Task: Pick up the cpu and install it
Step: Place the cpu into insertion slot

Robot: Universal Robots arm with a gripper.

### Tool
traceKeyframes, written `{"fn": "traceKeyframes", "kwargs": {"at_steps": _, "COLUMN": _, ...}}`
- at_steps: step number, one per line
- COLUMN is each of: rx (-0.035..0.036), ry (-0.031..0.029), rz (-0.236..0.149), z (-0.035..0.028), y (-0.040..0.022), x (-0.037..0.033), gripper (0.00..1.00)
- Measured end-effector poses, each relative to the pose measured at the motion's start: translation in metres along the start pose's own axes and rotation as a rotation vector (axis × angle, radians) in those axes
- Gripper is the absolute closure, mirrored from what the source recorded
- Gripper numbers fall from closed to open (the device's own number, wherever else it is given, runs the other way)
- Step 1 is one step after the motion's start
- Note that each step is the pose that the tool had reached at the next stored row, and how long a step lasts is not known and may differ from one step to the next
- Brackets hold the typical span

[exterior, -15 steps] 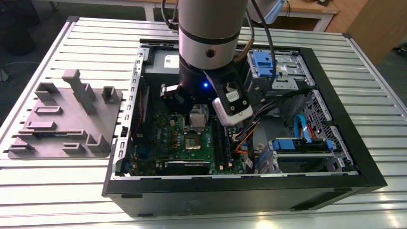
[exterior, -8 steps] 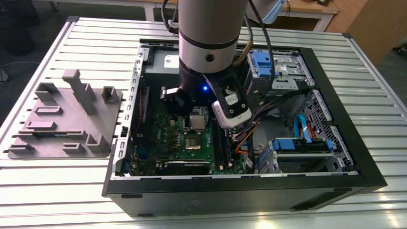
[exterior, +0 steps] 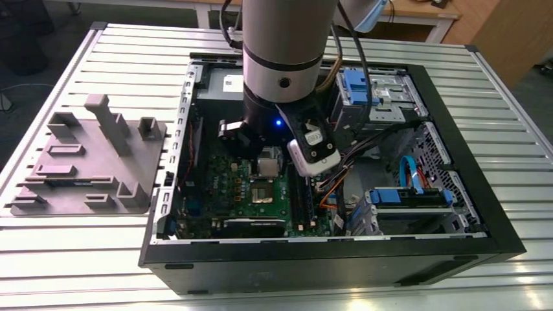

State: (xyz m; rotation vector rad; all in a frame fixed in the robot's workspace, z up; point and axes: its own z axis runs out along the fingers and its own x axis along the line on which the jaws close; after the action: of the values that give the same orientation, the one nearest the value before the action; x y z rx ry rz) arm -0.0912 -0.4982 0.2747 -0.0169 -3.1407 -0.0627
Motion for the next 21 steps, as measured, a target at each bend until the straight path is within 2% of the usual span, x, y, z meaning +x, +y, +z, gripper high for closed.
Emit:
{"fn": "traceKeyframes", "kwargs": {"at_steps": 8, "rx": -0.0002, "ry": -0.0001, "rz": 0.000, "z": 0.0088, "y": -0.0012, "x": 0.0000, "gripper": 0.53}}
{"fn": "traceKeyframes", "kwargs": {"at_steps": 12, "rx": 0.0001, "ry": 0.0000, "rz": 0.000, "z": 0.0091, "y": -0.0013, "x": 0.0000, "gripper": 0.53}}
{"fn": "traceKeyframes", "kwargs": {"at_steps": 21, "rx": 0.0011, "ry": -0.0002, "rz": 0.000, "z": 0.0143, "y": -0.0014, "x": 0.0000, "gripper": 0.53}}
